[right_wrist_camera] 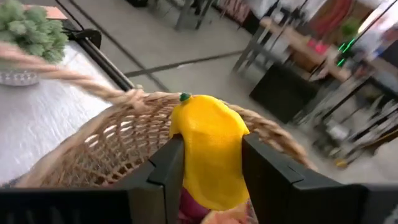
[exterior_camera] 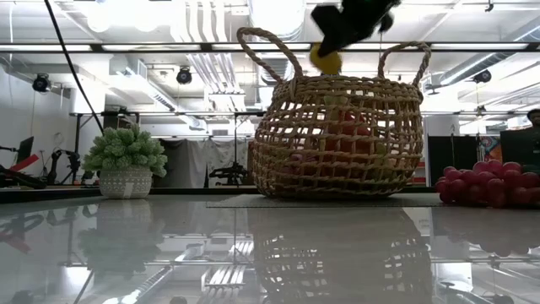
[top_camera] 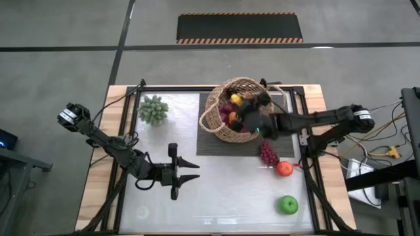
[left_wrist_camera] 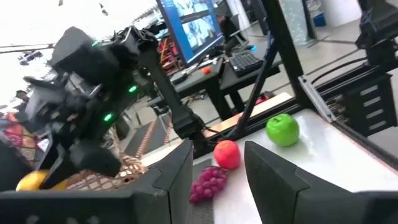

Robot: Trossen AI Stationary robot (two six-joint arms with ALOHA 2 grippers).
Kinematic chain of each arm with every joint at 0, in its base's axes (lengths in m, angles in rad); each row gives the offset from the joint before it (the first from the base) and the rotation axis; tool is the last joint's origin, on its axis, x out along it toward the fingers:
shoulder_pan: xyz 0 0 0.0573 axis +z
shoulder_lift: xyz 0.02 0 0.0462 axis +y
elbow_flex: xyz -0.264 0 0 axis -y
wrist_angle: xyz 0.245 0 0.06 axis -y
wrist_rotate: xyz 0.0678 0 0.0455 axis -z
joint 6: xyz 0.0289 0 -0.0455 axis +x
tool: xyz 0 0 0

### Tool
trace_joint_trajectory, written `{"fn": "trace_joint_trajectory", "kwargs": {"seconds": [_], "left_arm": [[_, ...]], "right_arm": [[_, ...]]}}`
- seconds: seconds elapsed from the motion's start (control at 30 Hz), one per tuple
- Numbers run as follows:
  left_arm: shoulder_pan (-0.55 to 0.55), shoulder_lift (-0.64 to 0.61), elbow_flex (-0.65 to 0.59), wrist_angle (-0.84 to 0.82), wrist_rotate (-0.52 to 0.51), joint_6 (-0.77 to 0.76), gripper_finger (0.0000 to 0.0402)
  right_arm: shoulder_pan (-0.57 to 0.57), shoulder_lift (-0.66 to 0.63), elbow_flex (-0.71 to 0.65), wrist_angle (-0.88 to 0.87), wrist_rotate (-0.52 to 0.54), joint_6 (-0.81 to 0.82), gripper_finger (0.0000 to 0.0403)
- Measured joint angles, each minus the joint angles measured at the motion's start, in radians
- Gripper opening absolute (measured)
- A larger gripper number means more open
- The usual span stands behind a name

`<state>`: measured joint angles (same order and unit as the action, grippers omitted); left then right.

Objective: Build produce basket
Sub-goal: Put the lemon into the brown basket, then put the red apple into the brown basket

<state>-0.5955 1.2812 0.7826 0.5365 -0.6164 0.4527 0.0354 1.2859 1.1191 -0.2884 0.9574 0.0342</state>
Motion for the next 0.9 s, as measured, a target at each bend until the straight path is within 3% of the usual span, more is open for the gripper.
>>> {"fn": "trace_joint_trajectory", "kwargs": {"seconds": [0.17,0.37,0.67,0.9], "left_arm": [[0.0,-0.001,-0.001,0.0,-0.047,0.03,0.0128],[0.0,-0.001,-0.002,-0.006,-0.056,0.036,0.0128],[0.006,-0.001,-0.003,-0.025,-0.138,0.036,0.0128],[0.023,-0.001,-0.004,-0.032,-0.142,0.036,0.0128]], "right_arm": [[-0.139,0.037,0.008,0.012,-0.166,0.079,0.0175],[-0.183,0.061,0.021,0.007,-0.226,0.072,0.0228],[-0.07,-0.017,0.09,-0.108,-0.326,0.098,0.0241],[0.064,-0.053,0.155,-0.242,-0.569,0.189,0.0239]]}}
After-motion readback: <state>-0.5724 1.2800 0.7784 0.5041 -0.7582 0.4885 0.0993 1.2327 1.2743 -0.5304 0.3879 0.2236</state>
